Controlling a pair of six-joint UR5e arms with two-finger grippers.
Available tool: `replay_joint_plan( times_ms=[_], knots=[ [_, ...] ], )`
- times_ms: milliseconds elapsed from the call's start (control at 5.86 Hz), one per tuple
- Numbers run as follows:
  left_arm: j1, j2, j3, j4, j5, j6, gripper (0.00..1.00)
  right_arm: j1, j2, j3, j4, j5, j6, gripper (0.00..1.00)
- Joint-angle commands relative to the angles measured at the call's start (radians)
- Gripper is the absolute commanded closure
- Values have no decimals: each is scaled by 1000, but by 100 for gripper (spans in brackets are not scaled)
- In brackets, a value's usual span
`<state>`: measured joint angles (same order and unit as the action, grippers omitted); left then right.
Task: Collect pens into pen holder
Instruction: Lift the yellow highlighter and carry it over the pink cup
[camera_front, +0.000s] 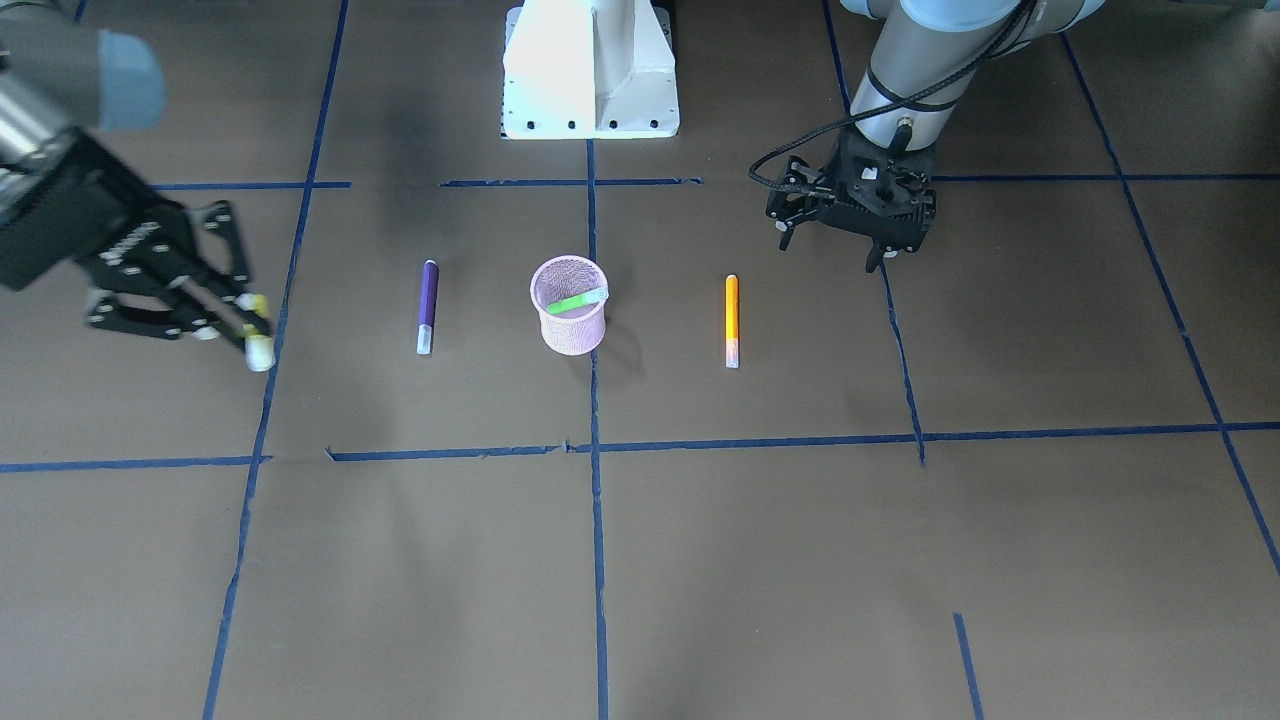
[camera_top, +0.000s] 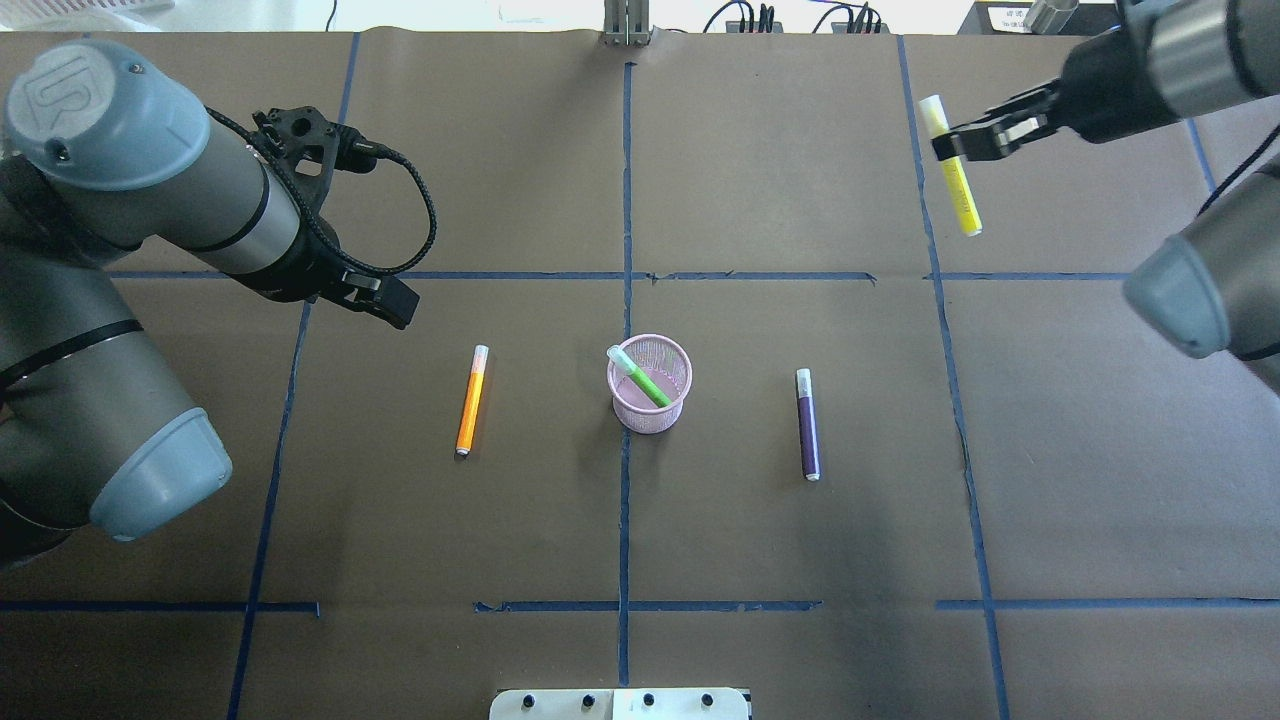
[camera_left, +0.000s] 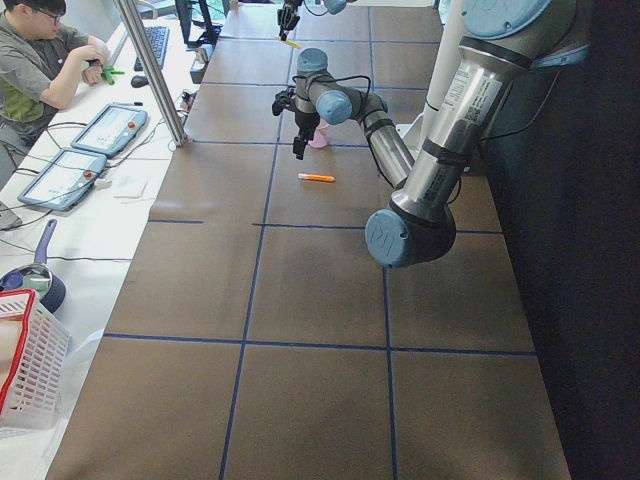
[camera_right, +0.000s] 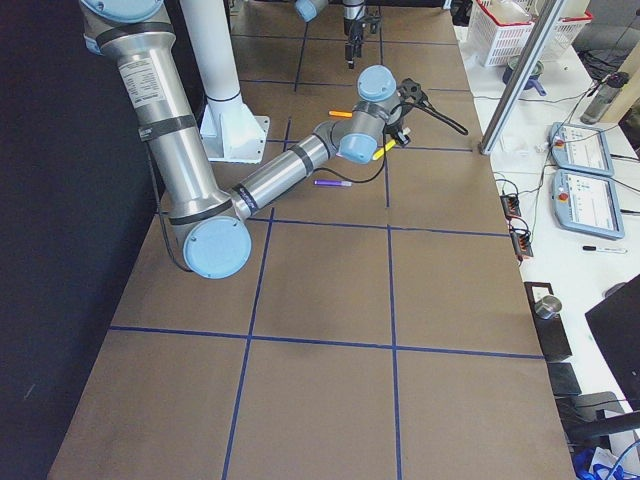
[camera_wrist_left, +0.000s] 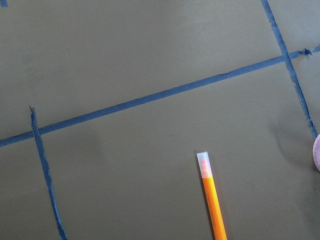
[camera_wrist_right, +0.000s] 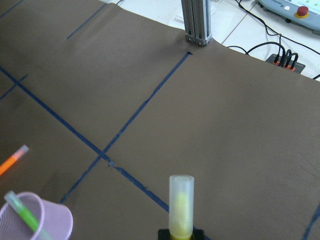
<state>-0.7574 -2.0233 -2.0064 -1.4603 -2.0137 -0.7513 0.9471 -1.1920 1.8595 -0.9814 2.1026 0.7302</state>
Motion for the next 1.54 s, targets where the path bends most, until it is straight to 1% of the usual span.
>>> replay_joint_plan(
  times_ms=[0, 171, 512, 854, 1024, 1366],
  knots=[
    [1, 0, 0, 0, 0, 0, 0, -266, 101, 14, -8, -399, 267, 100],
    [1, -2, 0, 0, 0, 0, 0, -375, 114, 10, -10, -546, 255, 100],
    [1, -2, -2, 0, 0, 0, 0, -460, 159, -15, -14, -627, 158, 100],
    [1, -2, 0, 0, 0, 0, 0, -565, 148, -40, -14, -770, 111, 100],
    [1, -2, -2, 0, 0, 0, 0, -599, 143, -66, -13, -821, 106, 100],
    [1, -3, -2, 0, 0, 0, 0, -602, 143, -77, -11, -851, 103, 100]
  ],
)
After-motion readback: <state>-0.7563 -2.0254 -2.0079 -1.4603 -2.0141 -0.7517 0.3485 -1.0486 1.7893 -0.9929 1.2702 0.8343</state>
